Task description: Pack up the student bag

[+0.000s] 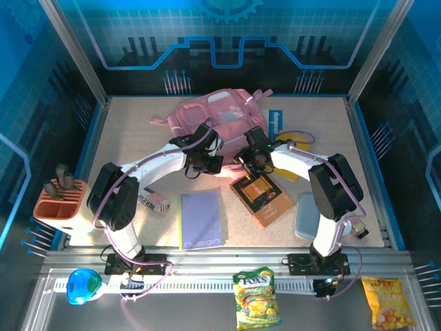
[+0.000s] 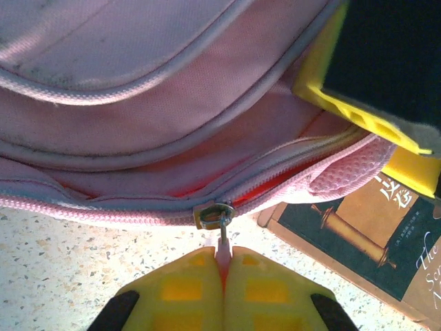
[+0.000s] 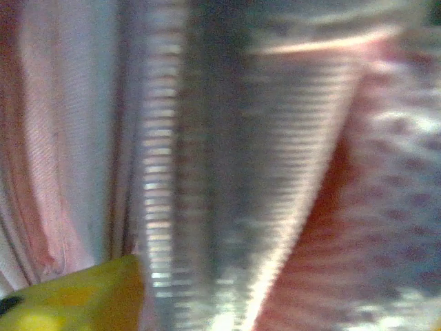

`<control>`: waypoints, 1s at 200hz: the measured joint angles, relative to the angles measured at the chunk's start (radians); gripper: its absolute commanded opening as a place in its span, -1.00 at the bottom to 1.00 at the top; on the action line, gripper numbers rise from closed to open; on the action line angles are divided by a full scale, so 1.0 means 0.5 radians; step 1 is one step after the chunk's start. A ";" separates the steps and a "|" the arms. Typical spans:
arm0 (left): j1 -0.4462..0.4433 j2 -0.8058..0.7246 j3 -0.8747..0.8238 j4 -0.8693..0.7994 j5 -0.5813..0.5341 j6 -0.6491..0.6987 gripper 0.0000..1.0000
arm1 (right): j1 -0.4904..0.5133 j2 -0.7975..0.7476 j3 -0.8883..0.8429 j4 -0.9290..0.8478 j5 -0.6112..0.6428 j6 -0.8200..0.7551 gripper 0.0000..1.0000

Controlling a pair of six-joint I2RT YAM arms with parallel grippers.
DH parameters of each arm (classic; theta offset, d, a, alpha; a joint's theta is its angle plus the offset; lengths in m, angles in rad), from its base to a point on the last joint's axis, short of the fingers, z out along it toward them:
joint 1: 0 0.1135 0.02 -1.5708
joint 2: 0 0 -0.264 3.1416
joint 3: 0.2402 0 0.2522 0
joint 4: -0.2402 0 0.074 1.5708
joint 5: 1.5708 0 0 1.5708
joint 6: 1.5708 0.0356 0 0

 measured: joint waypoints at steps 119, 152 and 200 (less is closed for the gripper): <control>0.360 -0.089 -0.266 0.148 -0.009 -0.043 -1.00 | -0.005 -0.136 -0.032 -0.010 0.182 -0.135 -0.53; 0.488 -0.061 -0.267 0.203 -0.043 -0.035 -1.00 | -0.009 -0.189 -0.040 -0.008 0.196 -0.181 -0.54; 0.775 0.214 -0.084 0.257 -0.050 -0.037 -1.00 | -0.023 -0.208 -0.079 0.043 0.176 -0.242 -0.54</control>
